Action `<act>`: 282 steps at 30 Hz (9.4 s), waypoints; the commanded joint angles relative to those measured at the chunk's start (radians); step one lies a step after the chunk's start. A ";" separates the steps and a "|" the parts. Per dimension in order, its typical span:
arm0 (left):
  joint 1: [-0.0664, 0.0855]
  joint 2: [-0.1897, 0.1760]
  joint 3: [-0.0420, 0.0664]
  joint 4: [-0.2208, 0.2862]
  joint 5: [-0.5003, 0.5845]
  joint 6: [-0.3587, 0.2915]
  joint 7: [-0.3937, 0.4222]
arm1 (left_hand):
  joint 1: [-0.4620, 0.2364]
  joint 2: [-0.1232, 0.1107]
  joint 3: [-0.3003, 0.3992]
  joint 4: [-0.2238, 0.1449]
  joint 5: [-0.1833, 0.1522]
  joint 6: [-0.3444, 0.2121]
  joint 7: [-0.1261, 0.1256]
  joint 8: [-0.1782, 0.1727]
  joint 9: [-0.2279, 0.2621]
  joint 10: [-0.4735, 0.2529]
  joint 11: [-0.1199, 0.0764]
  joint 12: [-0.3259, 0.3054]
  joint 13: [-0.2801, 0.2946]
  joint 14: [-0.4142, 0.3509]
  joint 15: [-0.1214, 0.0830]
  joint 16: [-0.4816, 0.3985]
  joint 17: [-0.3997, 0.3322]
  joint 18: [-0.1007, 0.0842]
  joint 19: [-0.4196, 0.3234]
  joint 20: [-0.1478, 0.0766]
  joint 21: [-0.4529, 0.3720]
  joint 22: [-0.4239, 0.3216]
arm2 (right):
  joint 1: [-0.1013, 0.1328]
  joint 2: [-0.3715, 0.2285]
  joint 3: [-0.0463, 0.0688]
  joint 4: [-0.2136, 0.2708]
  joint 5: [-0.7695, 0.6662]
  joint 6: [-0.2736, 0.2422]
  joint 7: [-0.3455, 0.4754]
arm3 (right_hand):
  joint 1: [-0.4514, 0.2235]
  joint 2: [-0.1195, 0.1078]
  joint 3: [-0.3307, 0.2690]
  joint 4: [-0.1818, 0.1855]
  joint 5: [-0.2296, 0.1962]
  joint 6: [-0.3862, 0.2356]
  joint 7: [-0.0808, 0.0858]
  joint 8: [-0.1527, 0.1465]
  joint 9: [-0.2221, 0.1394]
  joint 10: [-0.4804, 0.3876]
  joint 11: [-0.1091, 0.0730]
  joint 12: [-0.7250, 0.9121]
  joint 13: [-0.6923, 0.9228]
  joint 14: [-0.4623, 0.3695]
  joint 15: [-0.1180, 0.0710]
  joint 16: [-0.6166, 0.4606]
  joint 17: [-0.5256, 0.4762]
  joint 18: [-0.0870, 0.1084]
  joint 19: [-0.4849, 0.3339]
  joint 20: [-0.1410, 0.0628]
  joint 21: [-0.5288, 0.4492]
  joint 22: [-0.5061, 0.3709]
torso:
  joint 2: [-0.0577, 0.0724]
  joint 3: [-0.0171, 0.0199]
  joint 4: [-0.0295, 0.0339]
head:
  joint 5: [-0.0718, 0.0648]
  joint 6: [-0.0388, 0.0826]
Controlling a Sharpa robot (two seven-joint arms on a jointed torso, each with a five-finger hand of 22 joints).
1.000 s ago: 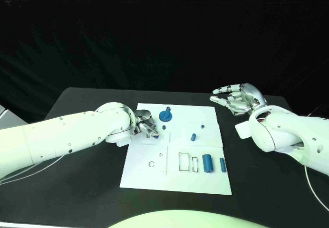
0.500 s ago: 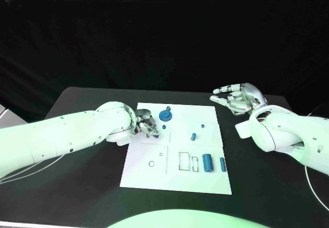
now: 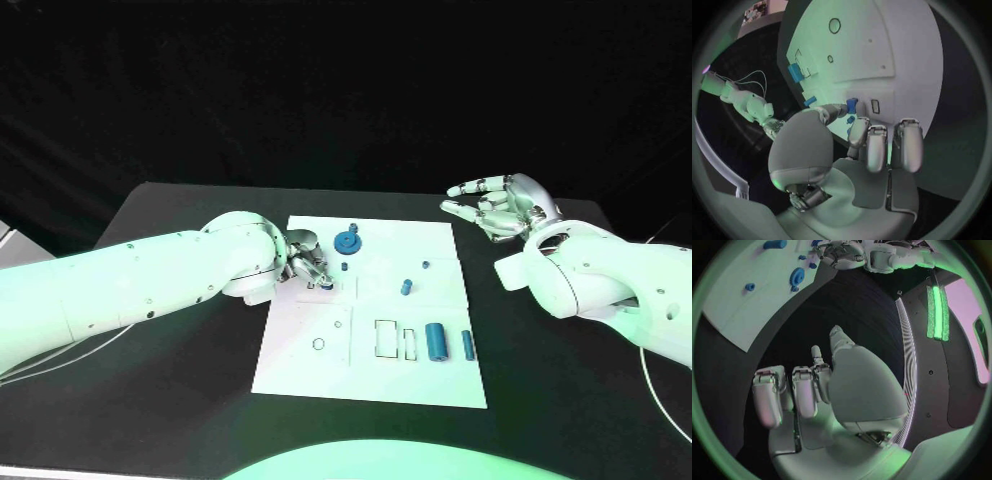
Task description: Assemble the parts on the task board
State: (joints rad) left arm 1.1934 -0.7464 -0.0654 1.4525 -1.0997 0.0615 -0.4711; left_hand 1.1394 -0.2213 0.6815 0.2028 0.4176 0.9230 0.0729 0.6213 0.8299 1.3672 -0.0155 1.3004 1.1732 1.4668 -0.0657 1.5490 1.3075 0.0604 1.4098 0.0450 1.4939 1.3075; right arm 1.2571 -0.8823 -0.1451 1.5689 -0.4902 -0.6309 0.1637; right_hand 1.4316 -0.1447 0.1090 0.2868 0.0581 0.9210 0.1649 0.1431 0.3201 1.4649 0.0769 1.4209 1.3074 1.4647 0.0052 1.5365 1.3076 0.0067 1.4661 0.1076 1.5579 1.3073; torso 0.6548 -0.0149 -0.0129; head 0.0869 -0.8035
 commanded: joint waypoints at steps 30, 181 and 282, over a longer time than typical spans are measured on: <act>0.004 0.059 -0.002 -0.058 0.040 0.131 -0.066 | 0.001 -0.003 0.216 -0.221 0.013 0.029 -0.015 0.000 -0.003 0.016 -0.002 0.007 0.011 0.095 -0.005 0.004 0.231 -0.013 0.005 -0.001 0.002 0.062 | -0.001 0.004 0.000 0.002 -0.002 0.016 0.003 | -0.006 0.001 -0.007 -0.001 0.002 -0.002 -0.004 0.004 0.001 -0.004 0.000 -0.003 0.152 0.085 -0.001 -0.004 0.186 -0.003 0.098 0.003 0.000 0.258 | 0.000 0.0018 -0.0010 | -0.001 -0.008; 0.089 0.205 0.014 -0.459 0.088 0.198 -0.020 | 0.011 0.066 -0.356 0.084 -0.166 0.010 -0.009 -0.086 -0.025 -0.058 0.010 -0.075 -0.066 0.086 0.005 -0.011 0.203 0.000 -0.036 0.010 -0.046 0.009 | -0.007 0.011 -0.001 -0.013 0.008 0.007 0.008 | -0.023 0.009 -0.021 -0.001 0.002 -0.015 -0.003 0.010 0.003 -0.017 0.001 -0.021 0.138 0.078 -0.001 -0.019 0.161 0.003 0.085 0.002 -0.025 0.247 | 0.004 -0.0015 -0.0013 | 0.000 0.005; 0.039 0.075 0.004 -0.241 -0.373 0.018 0.228 | 0.185 -0.021 -0.442 0.088 -0.188 -0.045 0.031 -0.112 -0.094 -0.243 0.048 -0.213 -0.310 0.049 0.042 -0.049 0.128 0.029 -0.143 0.047 -0.131 -0.099 | -0.017 0.007 -0.001 -0.023 0.008 0.012 0.006 | -0.021 0.012 -0.022 -0.003 0.002 -0.016 -0.004 0.013 0.004 -0.016 0.000 -0.022 0.138 0.079 -0.002 -0.019 0.162 0.003 0.086 0.001 -0.025 0.247 | 0.004 -0.0024 0.0003 | 0.009 0.002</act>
State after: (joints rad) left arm 1.2331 -0.6725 -0.0619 1.2078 -1.4610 0.0640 -0.2556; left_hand 1.3120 -0.2409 0.2468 0.2898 0.2358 0.8706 0.1033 0.5034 0.7346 1.1154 0.0319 1.0817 0.8628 1.4651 -0.0176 1.4974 1.3080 0.0764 1.2611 0.0968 1.3652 1.2072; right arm 1.2407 -0.8757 -0.1465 1.5454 -0.4789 -0.6312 0.1625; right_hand 1.4146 -0.1356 0.0911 0.2853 0.0580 0.9112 0.1605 0.1508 0.3226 1.4506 0.0770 1.4037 1.3081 1.4646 0.0052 1.5211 1.3073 0.0067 1.4661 0.1076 1.5335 1.3078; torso 0.6586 -0.0168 -0.0129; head 0.0964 -0.8005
